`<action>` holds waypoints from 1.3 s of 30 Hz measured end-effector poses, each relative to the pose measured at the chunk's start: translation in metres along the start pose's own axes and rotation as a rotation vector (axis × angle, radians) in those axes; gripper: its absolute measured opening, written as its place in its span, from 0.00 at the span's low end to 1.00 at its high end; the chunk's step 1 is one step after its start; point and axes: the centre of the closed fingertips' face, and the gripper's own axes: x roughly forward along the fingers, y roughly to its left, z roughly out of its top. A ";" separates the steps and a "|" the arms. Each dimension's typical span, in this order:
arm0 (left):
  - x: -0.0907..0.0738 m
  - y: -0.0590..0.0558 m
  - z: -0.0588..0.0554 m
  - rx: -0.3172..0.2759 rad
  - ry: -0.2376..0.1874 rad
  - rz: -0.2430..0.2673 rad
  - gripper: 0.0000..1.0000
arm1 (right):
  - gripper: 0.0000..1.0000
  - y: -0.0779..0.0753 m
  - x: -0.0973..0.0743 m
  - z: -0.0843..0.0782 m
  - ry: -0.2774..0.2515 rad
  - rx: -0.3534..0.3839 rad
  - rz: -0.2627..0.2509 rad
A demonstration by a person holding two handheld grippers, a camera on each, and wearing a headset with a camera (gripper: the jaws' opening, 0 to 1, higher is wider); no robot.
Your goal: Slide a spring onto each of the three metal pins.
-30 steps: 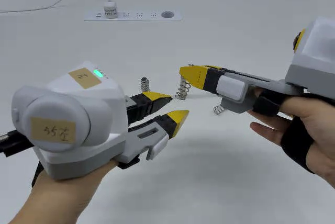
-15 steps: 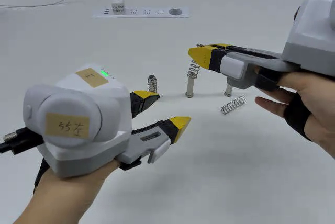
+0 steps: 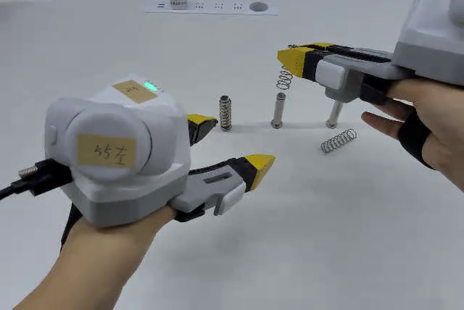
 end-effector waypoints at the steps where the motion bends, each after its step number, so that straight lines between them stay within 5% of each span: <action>1: 0.000 0.001 -0.001 -0.003 0.002 0.005 0.52 | 0.11 -0.002 0.002 -0.002 0.005 -0.006 -0.004; 17: 0.001 0.006 -0.004 -0.022 0.014 0.021 0.56 | 0.12 -0.021 0.017 -0.018 0.050 -0.057 -0.045; 28: 0.001 0.008 -0.006 -0.038 0.021 0.026 0.57 | 0.12 -0.020 0.021 -0.028 0.062 -0.082 -0.044; 39: 0.001 0.009 -0.006 -0.046 0.021 0.027 0.58 | 0.12 -0.015 0.019 -0.032 0.093 -0.195 -0.062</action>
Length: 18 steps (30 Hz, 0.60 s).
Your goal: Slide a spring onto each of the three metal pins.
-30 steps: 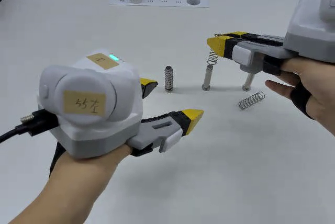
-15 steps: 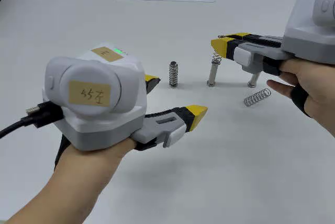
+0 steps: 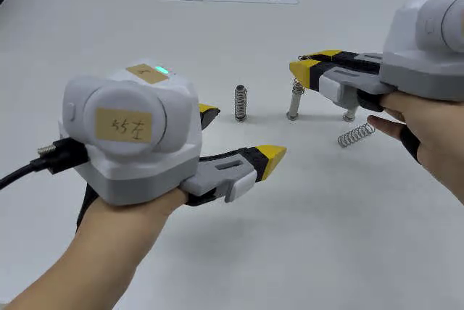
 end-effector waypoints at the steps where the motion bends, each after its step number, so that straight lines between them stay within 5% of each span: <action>1: 0.000 0.000 0.000 0.000 -0.001 -0.001 0.58 | 0.12 0.000 0.000 -0.001 0.002 -0.003 -0.002; 18: 0.001 -0.001 0.001 0.000 -0.002 -0.006 0.58 | 0.12 0.006 0.003 -0.017 0.042 -0.026 -0.012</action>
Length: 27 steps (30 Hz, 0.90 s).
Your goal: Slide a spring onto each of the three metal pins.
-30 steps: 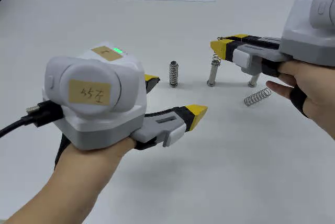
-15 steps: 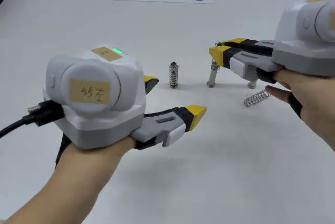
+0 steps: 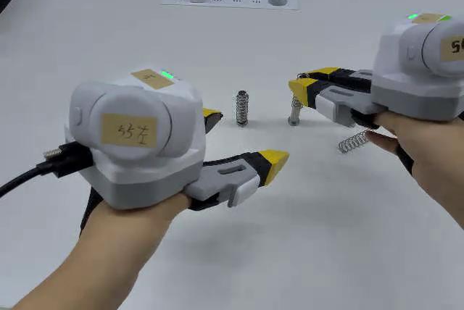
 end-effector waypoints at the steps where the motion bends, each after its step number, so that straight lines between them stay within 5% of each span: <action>1: 0.000 0.000 0.000 0.000 0.000 0.000 0.58 | 0.12 0.000 0.000 -0.002 0.007 -0.004 -0.002; 27: 0.001 0.000 -0.001 0.003 0.002 -0.001 0.58 | 0.12 -0.001 0.009 -0.026 0.068 0.012 -0.001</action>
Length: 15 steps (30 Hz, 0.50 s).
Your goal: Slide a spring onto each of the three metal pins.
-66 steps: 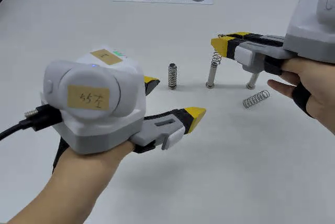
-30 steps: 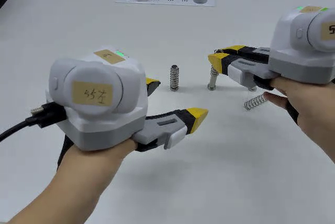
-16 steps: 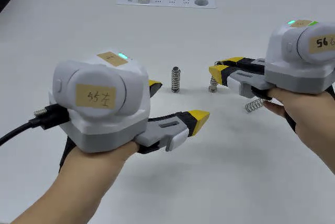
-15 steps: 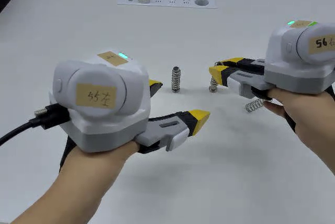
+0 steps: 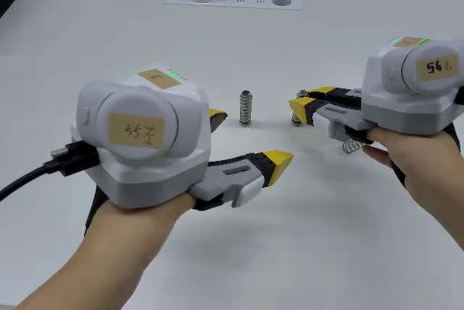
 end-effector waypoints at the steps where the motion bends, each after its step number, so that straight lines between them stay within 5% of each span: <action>1: 0.000 0.000 0.000 0.001 -0.001 0.000 0.58 | 0.12 0.000 0.000 0.000 0.002 0.003 0.000; 4: 0.000 0.000 0.001 -0.004 -0.003 0.000 0.57 | 0.16 0.002 0.000 0.001 0.001 0.073 0.018; 15: 0.000 -0.001 0.004 0.008 -0.014 -0.002 0.59 | 0.27 0.006 -0.014 0.016 -0.006 0.046 0.021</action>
